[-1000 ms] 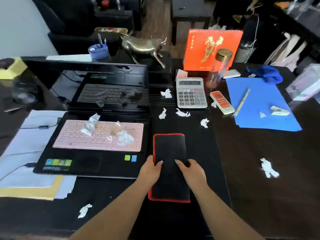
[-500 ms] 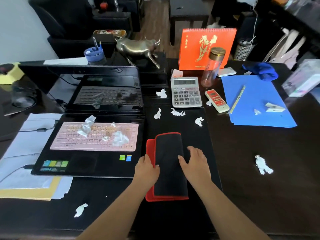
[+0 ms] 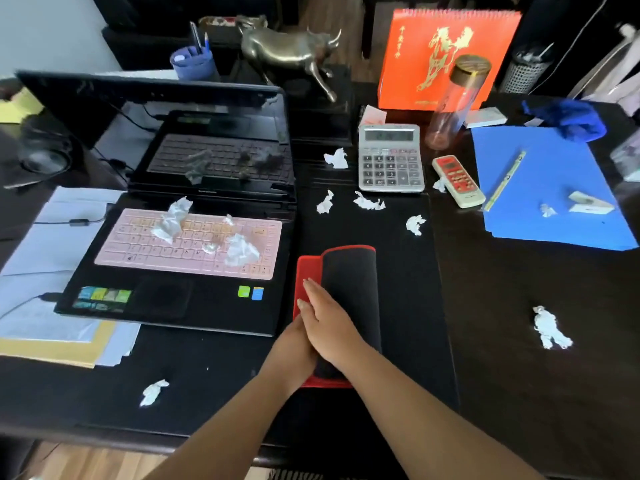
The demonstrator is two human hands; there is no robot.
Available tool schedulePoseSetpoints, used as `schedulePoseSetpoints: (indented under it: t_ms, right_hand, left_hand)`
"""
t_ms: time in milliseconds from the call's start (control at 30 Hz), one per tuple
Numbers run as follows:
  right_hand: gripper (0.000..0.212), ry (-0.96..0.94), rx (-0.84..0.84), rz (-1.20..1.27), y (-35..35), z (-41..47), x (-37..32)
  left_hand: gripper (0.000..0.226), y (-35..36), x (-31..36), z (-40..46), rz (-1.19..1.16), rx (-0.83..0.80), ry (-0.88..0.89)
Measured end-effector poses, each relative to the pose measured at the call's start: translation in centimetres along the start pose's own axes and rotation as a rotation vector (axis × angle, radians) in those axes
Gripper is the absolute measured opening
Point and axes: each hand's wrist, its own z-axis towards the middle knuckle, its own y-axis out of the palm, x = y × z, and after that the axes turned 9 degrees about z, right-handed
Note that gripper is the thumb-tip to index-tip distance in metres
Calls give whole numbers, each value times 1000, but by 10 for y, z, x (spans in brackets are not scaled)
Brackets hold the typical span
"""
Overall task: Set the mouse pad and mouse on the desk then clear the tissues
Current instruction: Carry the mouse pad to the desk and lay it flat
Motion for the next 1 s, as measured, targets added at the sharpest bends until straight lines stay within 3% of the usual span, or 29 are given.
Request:
schedulePoseSetpoints:
  t_ms: [167, 200, 300, 367, 467, 533, 600, 667, 733, 800, 867, 1000]
  right_hand:
    - [51, 56, 30, 284, 14, 14, 9]
    - [53, 50, 19, 213, 13, 16, 13]
    - [77, 20, -15, -386, 6, 13, 28]
    - [90, 16, 157, -576, -6, 10, 26]
    - [83, -231, 399, -519, -17, 5, -2]
    - [82, -289, 315, -407, -18, 5, -16]
    - [79, -165, 221, -340, -12, 10, -8]
    - [69, -12, 170, -353, -12, 19, 12]
    - [85, 0, 159, -414, -21, 25, 34]
    - [98, -48, 192, -537, -38, 28, 60]
    - [85, -26, 242, -694, -60, 25, 81]
    - [82, 57, 352, -766, -87, 13, 104]
  left_hand:
    - [49, 12, -12, 2, 145, 121, 128]
    - [49, 18, -13, 1, 190, 100, 160]
    - [52, 25, -17, 4, 474, 115, 284]
    - [62, 17, -8, 5, 466, 163, 273]
    - [52, -11, 18, 7, 313, 270, 315]
    - [57, -20, 34, 13, 229, 190, 322]
    - [69, -10, 33, 26, 272, 125, 231]
    - [82, 6, 29, 43, 532, 247, 226]
    - [91, 16, 29, 54, 601, 197, 193]
    - [80, 25, 30, 58, 596, 178, 172]
    - [61, 29, 31, 61, 530, 175, 156]
    - [79, 24, 29, 69, 622, 237, 195]
